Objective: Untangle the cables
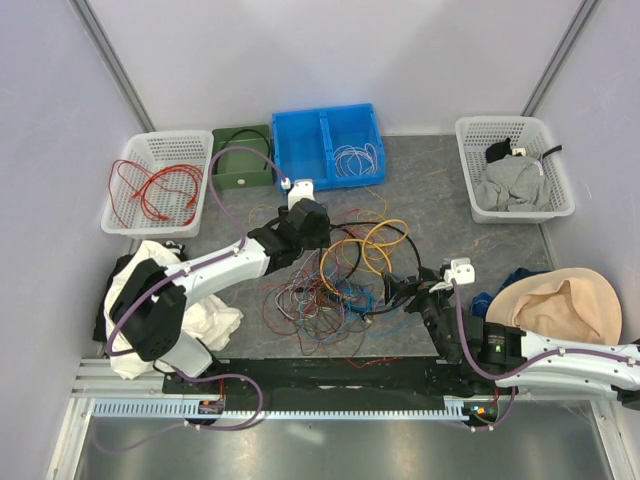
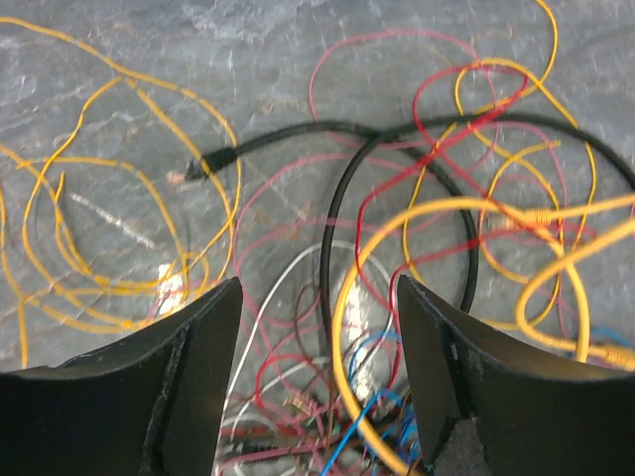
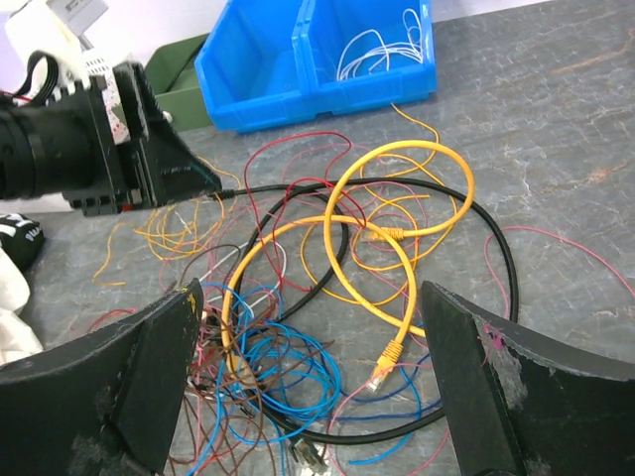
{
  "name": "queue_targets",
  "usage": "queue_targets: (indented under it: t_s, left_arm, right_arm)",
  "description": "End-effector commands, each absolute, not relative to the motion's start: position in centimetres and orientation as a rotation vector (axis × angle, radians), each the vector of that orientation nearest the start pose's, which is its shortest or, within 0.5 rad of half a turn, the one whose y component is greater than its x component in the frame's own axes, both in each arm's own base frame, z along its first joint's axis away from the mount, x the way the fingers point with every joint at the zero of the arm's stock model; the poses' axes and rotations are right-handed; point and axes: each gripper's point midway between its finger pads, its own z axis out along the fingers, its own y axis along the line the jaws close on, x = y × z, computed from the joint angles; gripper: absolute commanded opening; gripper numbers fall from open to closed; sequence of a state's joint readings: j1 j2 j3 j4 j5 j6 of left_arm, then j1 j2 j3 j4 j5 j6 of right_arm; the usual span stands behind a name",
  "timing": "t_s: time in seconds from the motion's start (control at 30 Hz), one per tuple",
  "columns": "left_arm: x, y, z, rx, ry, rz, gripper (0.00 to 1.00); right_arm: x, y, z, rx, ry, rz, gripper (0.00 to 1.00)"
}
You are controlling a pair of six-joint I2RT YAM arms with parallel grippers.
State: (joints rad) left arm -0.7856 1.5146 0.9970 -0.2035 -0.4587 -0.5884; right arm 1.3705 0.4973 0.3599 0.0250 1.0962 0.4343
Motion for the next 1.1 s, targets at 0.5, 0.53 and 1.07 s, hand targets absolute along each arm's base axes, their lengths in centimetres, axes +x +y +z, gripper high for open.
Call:
queue_targets:
  t_s: [0.5,0.53,1.07]
  left_arm:
    - [35.0,-30.4,11.0,0.037,2.122,-0.514,0.85]
    - [35.6,-30.6,11.4,0.032,2.097,-0.518,0.85]
    - [35.9,-29.2,25.6,0.116,1.786,-0.577,0.02]
  right_arm:
    - [18.4,15.6,21.5,0.114,1.656,0.48,0.98]
    - [18.4,15.7,21.4,0.112,1.659,0.481,0.98]
    - [18.5,15.4,22.2,0.111,1.655,0.452,0.98]
